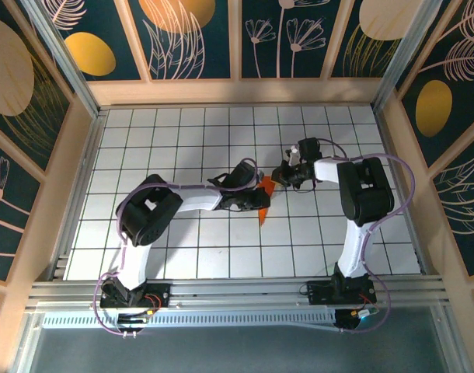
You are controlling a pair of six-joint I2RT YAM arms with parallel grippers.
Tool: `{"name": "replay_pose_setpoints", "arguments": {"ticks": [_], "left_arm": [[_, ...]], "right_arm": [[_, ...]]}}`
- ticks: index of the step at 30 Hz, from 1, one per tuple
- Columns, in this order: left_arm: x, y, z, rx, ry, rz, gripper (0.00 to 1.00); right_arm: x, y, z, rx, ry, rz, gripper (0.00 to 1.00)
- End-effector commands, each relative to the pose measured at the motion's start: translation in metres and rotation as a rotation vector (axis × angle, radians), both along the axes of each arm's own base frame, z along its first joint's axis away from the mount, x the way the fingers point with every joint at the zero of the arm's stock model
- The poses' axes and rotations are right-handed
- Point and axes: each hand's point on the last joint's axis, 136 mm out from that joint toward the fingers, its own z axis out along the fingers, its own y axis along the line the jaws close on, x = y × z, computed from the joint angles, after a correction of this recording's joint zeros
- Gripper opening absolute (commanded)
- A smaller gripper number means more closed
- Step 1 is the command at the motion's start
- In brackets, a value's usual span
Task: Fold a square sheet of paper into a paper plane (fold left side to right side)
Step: Fold the wing for the fifth time at the center of the table, then pick up the paper plane at the center of the table.
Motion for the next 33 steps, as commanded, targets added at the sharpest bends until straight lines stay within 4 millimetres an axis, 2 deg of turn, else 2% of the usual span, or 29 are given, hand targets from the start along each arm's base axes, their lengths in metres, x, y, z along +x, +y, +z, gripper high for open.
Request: {"name": "replay_pose_setpoints", "arguments": {"ticks": [1, 4, 8, 13, 17, 20, 24, 30, 33], "left_arm": [[0.009, 0.006, 0.05, -0.05, -0.113, 0.021, 0.19], [0.014, 0.021, 0.07, -0.049, -0.179, 0.073, 0.26], [0.019, 0.056, 0.089, -0.006, -0.275, 0.186, 0.32], [0.02, 0.108, 0.088, 0.081, -0.349, 0.37, 0.42], [0.015, 0.141, 0.084, 0.122, -0.375, 0.48, 0.5], [0.01, 0.154, 0.08, 0.142, -0.378, 0.513, 0.51], [0.006, 0.162, 0.074, 0.162, -0.371, 0.526, 0.52], [0.005, 0.165, 0.071, 0.166, -0.365, 0.533, 0.53], [0.005, 0.167, 0.072, 0.168, -0.366, 0.54, 0.53]], "right_arm": [[0.017, -0.011, 0.024, -0.051, -0.069, -0.013, 0.09], [0.019, -0.016, 0.049, -0.085, -0.127, -0.024, 0.25], [0.008, -0.022, 0.067, -0.19, -0.172, -0.051, 0.41], [-0.014, -0.017, 0.066, -0.374, -0.179, -0.056, 0.51], [-0.032, 0.0, 0.058, -0.49, -0.18, -0.026, 0.57], [-0.045, 0.009, 0.047, -0.553, -0.164, 0.001, 0.59], [-0.058, 0.016, 0.03, -0.612, -0.143, 0.035, 0.6], [-0.061, 0.027, 0.016, -0.636, -0.129, 0.074, 0.6], [-0.061, 0.026, 0.011, -0.654, -0.121, 0.081, 0.56]]}}
